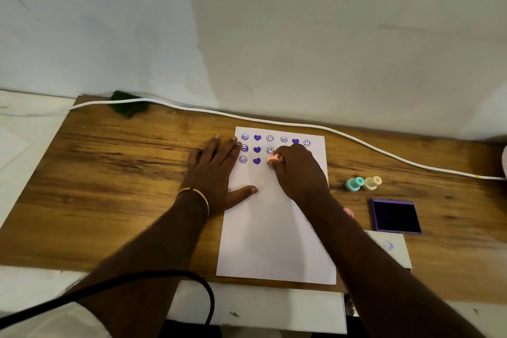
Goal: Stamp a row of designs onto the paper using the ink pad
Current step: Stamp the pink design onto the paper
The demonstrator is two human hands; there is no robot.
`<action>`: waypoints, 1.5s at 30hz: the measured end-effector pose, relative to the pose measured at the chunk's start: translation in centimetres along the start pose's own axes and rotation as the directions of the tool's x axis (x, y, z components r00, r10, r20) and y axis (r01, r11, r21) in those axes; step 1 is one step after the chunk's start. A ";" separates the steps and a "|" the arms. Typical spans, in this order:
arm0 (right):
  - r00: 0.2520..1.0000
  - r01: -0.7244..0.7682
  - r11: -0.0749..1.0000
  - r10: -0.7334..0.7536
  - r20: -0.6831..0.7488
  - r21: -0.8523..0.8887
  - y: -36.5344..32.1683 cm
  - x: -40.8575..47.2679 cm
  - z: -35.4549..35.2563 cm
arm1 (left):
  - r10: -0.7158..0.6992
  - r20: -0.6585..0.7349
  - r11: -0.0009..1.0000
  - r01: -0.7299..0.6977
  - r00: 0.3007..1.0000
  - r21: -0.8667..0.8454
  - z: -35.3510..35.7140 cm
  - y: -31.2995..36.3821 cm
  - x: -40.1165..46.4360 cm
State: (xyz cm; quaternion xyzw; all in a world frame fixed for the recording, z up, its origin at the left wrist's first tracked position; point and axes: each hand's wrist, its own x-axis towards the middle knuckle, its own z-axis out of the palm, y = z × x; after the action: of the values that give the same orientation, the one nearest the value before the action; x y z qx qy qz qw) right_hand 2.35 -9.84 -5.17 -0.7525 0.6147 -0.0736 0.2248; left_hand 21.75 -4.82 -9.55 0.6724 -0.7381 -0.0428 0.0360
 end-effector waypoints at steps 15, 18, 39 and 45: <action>0.999 0.027 0.988 -0.034 -0.040 -0.155 -1.1 -0.1 0.4 | 0.008 -0.002 1.000 -0.008 1.000 0.010 0.1 -0.1 -0.1; 0.997 0.038 0.979 -0.050 -0.052 -0.202 -1.5 -0.3 0.5 | 0.012 -0.010 1.000 -0.012 1.000 0.012 0.1 0.0 -0.1; 0.999 0.031 0.954 -0.026 0.023 -0.298 -3.7 -0.1 -0.6 | 0.016 -0.009 1.000 -0.016 1.000 0.016 0.3 -0.2 0.0; 0.999 -0.048 0.978 0.051 0.006 -0.203 -3.7 -0.1 -0.6 | 0.017 -0.009 1.000 -0.016 1.000 0.024 0.4 -0.2 -0.1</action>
State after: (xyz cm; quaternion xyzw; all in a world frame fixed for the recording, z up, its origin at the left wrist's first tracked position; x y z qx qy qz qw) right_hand 5.37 -9.39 -3.08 -0.7563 0.6363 -0.0008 0.1520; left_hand 21.94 -4.73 -9.95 0.6668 -0.7439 -0.0306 0.0316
